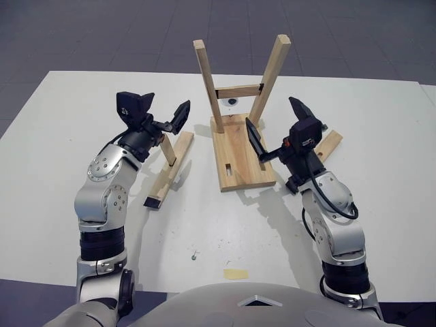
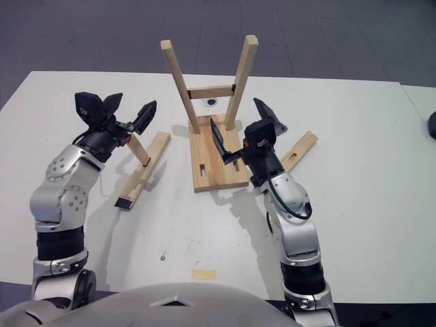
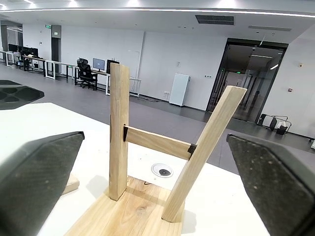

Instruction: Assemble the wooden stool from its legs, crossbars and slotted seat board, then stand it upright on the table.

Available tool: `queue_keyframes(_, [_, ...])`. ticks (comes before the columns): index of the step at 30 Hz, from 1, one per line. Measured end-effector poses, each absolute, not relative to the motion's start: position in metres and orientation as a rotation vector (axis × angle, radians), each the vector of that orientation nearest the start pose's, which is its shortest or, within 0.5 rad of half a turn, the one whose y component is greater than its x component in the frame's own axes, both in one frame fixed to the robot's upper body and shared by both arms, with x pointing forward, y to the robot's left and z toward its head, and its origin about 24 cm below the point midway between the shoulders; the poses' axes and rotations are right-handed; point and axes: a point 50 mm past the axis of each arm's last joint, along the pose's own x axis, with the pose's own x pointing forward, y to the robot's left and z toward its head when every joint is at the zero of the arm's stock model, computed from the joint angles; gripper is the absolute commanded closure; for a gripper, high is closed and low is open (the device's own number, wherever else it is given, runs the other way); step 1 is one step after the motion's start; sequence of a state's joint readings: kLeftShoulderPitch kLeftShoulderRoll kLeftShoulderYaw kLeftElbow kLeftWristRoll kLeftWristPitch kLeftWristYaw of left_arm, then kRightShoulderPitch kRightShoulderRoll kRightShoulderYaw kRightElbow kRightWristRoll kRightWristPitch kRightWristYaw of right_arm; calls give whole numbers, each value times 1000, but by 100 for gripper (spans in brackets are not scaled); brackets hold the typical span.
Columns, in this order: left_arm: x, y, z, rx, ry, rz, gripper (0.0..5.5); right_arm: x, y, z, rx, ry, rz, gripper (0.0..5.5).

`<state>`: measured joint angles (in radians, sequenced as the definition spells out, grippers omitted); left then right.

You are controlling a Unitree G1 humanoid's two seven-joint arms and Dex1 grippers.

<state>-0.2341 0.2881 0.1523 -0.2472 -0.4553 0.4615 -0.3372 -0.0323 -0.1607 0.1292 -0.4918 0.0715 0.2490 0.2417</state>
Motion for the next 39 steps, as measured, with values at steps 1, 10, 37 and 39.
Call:
queue_keyframes(1, [282,185,135,-142,-72,-394,12,238,-120,134,-110,-248,422,10])
queue_keyframes(10, [286,192,137,-146,-79,-359,12,238,-120,135,-106,-249,426,10])
queue_keyframes(37, [292,175,189,-157,-226,-416,12,240,-118,140,-101,-269,430,10])
queue_keyframes(39, [291,180,179,-167,-190,-397,12,240,-118,140,-100,-268,431,10])
